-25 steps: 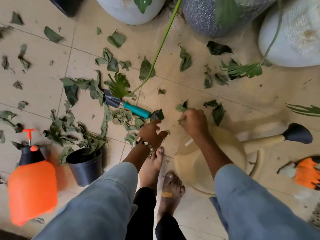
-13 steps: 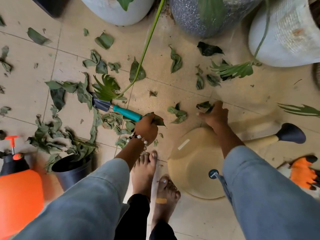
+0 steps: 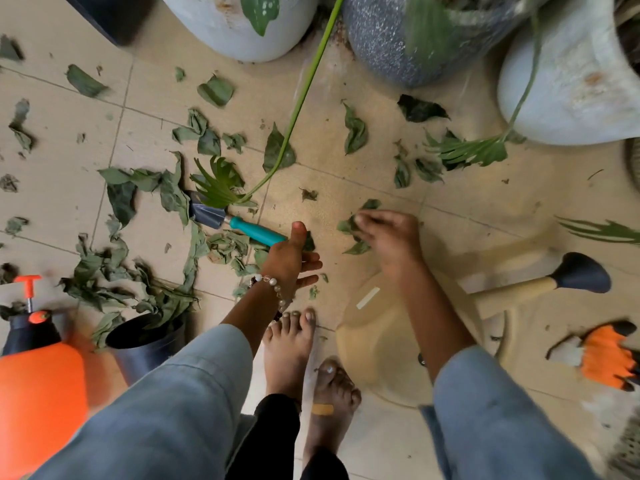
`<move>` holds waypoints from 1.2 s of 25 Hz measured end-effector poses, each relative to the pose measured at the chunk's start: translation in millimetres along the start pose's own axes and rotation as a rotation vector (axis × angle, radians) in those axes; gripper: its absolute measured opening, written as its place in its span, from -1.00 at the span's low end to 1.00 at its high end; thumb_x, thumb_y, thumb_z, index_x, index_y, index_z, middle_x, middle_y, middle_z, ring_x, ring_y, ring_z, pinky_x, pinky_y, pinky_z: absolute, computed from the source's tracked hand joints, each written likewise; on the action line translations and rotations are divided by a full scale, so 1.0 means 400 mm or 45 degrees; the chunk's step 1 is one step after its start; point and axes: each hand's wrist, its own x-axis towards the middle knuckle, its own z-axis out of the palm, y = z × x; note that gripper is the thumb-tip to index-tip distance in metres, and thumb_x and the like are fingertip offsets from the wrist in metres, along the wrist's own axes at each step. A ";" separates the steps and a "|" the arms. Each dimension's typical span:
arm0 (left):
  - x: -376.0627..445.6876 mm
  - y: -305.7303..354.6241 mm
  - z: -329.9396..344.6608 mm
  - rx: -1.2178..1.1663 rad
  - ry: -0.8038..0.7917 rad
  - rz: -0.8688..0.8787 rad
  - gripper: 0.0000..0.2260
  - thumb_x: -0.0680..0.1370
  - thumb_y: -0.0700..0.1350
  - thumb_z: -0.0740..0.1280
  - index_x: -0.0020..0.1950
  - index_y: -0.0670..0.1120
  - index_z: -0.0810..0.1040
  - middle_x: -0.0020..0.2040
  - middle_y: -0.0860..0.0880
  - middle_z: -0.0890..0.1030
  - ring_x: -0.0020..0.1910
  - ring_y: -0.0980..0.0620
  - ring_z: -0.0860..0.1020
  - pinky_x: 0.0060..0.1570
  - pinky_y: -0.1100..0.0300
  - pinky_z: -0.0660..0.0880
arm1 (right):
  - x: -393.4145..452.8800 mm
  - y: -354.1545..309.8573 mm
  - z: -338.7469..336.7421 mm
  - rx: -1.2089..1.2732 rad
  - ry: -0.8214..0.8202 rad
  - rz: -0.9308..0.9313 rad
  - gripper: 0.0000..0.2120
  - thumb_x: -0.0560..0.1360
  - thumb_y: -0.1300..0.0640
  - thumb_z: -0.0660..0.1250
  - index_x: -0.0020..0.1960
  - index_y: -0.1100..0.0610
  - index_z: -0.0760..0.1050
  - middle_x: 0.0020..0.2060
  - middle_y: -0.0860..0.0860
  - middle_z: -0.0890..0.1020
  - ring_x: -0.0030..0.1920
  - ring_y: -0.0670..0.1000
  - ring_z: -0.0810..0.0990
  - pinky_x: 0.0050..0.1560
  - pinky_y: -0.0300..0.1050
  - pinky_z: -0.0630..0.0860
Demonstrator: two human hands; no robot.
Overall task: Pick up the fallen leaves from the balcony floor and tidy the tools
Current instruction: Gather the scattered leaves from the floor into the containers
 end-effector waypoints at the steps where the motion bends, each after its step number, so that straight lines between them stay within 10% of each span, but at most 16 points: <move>1: -0.003 0.003 0.012 -0.105 -0.046 -0.029 -0.56 0.59 0.25 0.12 0.04 -0.13 0.46 -0.05 -0.10 0.60 0.00 -0.05 0.59 0.03 -0.06 0.56 | -0.052 -0.004 0.021 0.205 -0.158 0.030 -0.86 0.50 0.37 0.30 -0.01 0.24 0.61 -0.03 0.12 0.68 -0.01 0.03 0.67 0.03 -0.18 0.59; 8: -0.102 0.020 0.071 -0.566 0.189 0.000 -0.80 0.55 -0.06 0.37 -0.15 -0.15 0.46 -0.23 -0.12 0.57 -0.35 0.00 0.54 -0.35 0.17 0.56 | -0.227 -0.028 0.016 -1.226 -0.446 -1.078 -0.87 0.44 0.29 0.33 -0.13 0.15 0.64 -0.13 0.06 0.64 -0.05 0.08 0.51 -0.08 -0.05 0.44; 12: -0.103 0.049 0.041 -0.450 0.200 0.112 -0.88 0.59 -0.20 0.30 -0.10 -0.19 0.41 -0.31 -0.13 0.51 -0.60 0.12 0.52 -0.61 0.31 0.46 | -0.160 -0.153 -0.070 -0.983 -0.751 -0.757 -0.66 0.49 0.29 0.36 -0.05 -0.17 0.64 0.08 -0.05 0.49 0.14 0.03 0.41 0.12 -0.10 0.40; 14: -0.055 0.064 0.011 -0.465 0.139 0.170 -0.90 0.64 -0.26 0.20 -0.08 -0.19 0.37 -0.35 -0.14 0.45 -0.64 0.09 0.49 -0.67 0.35 0.36 | -0.048 -0.188 -0.123 -0.635 -0.453 -0.520 -0.73 0.50 0.34 0.31 0.03 0.02 0.64 0.07 0.02 0.59 0.15 0.03 0.53 0.09 -0.19 0.46; 17: 0.023 0.067 -0.037 -0.287 0.099 0.236 -0.74 0.65 -0.36 0.03 -0.16 -0.15 0.36 -0.41 -0.13 0.42 -0.63 0.03 0.46 -0.67 0.35 0.30 | 0.163 -0.160 -0.182 -1.395 0.248 -0.520 -0.62 0.50 0.24 0.31 0.31 0.21 0.46 0.27 0.18 0.52 0.30 0.19 0.42 0.27 -0.07 0.31; 22: 0.119 0.069 -0.068 -0.208 -0.048 0.218 -0.63 0.63 -0.39 -0.09 -0.12 -0.22 0.48 -0.29 -0.19 0.50 -0.58 0.03 0.52 -0.65 0.35 0.33 | 0.371 -0.107 -0.208 -1.472 0.231 -0.366 -0.21 0.46 -0.18 0.35 0.52 0.17 0.15 0.50 0.17 0.20 0.49 0.23 0.13 0.48 0.13 0.06; 26: 0.153 0.084 -0.074 -0.146 -0.068 0.209 -0.66 0.64 -0.40 -0.05 -0.11 -0.28 0.50 -0.07 -0.21 0.58 -0.41 0.02 0.63 -0.62 0.31 0.39 | 0.366 -0.057 -0.172 -1.469 0.467 -0.629 -0.61 0.56 0.25 0.23 0.36 0.33 0.38 0.32 0.31 0.44 0.36 0.27 0.37 0.36 0.04 0.25; 30: 0.142 0.093 -0.061 -0.100 -0.090 0.182 -0.65 0.64 -0.40 -0.04 -0.10 -0.26 0.52 -0.29 -0.15 0.53 -0.51 0.07 0.55 -0.61 0.30 0.39 | 0.338 -0.099 -0.139 -1.195 0.681 -0.780 -0.74 0.51 0.29 0.24 0.14 0.39 0.54 0.11 0.33 0.58 0.21 0.30 0.49 0.26 0.04 0.34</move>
